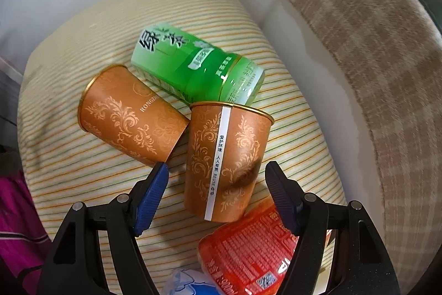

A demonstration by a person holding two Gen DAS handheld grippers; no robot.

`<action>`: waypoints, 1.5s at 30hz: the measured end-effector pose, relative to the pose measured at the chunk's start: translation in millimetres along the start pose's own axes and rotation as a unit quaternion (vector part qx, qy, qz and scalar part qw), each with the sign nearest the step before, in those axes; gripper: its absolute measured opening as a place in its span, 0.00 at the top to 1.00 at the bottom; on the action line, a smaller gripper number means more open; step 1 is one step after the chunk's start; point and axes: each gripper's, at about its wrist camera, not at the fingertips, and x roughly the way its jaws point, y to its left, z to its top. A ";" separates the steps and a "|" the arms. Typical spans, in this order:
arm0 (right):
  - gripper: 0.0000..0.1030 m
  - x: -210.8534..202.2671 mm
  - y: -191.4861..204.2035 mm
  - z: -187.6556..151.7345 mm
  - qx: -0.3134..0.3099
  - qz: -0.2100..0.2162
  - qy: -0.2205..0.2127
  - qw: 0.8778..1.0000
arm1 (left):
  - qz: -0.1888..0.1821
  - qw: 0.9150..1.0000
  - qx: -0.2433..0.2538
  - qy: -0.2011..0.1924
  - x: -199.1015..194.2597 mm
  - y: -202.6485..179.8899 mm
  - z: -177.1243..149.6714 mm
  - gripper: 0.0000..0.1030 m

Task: Flip cup upright
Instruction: 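Move the right gripper toward the lying copper cup beside the green bottle, then close the right gripper on the copper cup's body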

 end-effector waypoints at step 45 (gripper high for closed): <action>0.40 -103.1 34.9 -76.9 0.112 0.009 -0.162 0.980 | -0.037 0.999 0.006 -0.019 -35.8 -9.0 1.0 0.00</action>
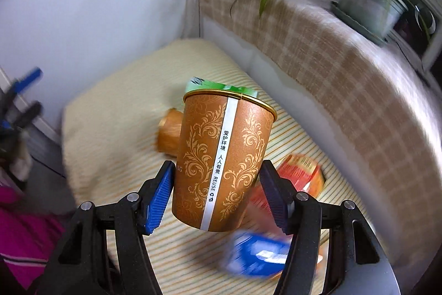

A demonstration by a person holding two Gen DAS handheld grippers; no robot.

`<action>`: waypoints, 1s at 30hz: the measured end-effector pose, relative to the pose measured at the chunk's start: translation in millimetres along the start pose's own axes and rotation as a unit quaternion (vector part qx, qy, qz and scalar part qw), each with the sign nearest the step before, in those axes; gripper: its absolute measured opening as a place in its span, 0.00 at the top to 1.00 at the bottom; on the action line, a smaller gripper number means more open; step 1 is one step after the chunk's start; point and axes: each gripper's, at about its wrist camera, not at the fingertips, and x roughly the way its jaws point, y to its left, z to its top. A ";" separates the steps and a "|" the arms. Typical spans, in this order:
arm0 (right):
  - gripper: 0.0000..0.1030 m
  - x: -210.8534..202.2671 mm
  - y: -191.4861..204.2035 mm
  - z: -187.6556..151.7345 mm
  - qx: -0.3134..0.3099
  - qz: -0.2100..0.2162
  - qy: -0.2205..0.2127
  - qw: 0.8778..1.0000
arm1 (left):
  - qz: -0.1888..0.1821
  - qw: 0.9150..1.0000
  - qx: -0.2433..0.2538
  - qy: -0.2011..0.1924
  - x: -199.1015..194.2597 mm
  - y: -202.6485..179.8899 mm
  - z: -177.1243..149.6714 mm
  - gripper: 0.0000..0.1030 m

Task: Flip cup upright
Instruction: 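Close the right gripper on the copper cup's body, then lift the copper cup with the right gripper and carry it toward the left gripper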

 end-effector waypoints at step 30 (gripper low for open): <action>0.36 62.7 48.7 -121.7 0.336 0.071 0.004 0.939 | -0.159 0.977 -0.020 0.141 14.4 -30.9 -28.4 0.00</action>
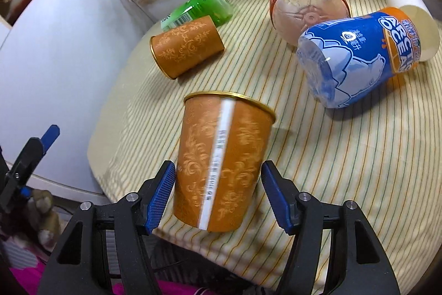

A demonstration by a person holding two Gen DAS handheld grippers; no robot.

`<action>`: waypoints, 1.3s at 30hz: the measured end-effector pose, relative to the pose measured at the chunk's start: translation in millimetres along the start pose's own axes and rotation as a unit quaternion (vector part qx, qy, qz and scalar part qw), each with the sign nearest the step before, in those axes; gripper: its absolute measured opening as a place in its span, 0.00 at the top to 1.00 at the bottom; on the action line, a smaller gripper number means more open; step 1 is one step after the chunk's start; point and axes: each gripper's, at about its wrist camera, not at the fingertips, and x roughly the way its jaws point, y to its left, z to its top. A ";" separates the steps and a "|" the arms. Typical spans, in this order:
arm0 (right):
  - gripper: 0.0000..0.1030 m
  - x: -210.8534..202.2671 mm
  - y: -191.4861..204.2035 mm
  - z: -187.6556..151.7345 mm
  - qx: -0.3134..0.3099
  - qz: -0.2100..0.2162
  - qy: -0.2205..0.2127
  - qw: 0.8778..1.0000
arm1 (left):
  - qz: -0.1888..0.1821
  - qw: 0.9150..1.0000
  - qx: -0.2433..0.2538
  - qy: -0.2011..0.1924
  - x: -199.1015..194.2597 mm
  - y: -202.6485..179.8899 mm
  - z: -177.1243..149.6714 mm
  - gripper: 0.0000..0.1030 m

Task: Flip cup upright
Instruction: 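Lift the copper cup with the right gripper and carry it toward the left gripper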

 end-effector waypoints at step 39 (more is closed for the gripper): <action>0.30 -141.3 -51.5 -118.7 0.068 -0.113 -0.160 0.978 | -0.177 0.944 -0.112 0.253 157.4 -53.1 -2.6 0.17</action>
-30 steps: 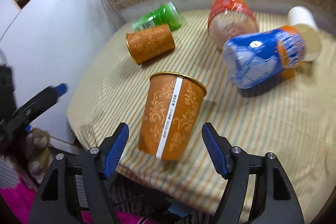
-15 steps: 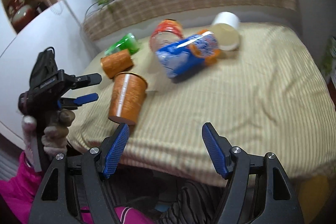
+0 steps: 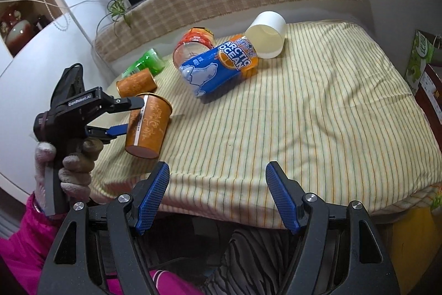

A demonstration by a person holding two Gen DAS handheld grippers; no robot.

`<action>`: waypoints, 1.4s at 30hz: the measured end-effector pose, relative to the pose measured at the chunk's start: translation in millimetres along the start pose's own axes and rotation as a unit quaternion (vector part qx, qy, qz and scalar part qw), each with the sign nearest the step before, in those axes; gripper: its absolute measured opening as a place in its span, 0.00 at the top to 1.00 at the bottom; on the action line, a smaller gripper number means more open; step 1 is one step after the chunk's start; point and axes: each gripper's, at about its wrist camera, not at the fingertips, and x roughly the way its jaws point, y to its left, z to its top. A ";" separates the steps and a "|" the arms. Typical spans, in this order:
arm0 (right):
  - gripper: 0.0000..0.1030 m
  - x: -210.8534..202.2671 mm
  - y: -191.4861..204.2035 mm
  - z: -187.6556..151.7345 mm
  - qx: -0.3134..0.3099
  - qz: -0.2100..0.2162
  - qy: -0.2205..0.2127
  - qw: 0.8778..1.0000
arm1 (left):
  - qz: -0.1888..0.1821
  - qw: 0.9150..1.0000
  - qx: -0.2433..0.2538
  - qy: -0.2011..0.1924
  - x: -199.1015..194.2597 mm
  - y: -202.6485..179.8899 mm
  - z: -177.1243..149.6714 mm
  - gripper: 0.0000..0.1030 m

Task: Flip cup upright
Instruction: 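Lift the copper cup with the right gripper and carry it toward the left gripper, then grasp the copper cup with the left gripper while the right gripper releases it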

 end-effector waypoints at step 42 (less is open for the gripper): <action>0.30 5.3 -2.4 3.1 0.005 -0.017 -0.008 1.000 | 0.111 0.971 0.176 -0.119 -20.8 -59.1 -25.1 0.35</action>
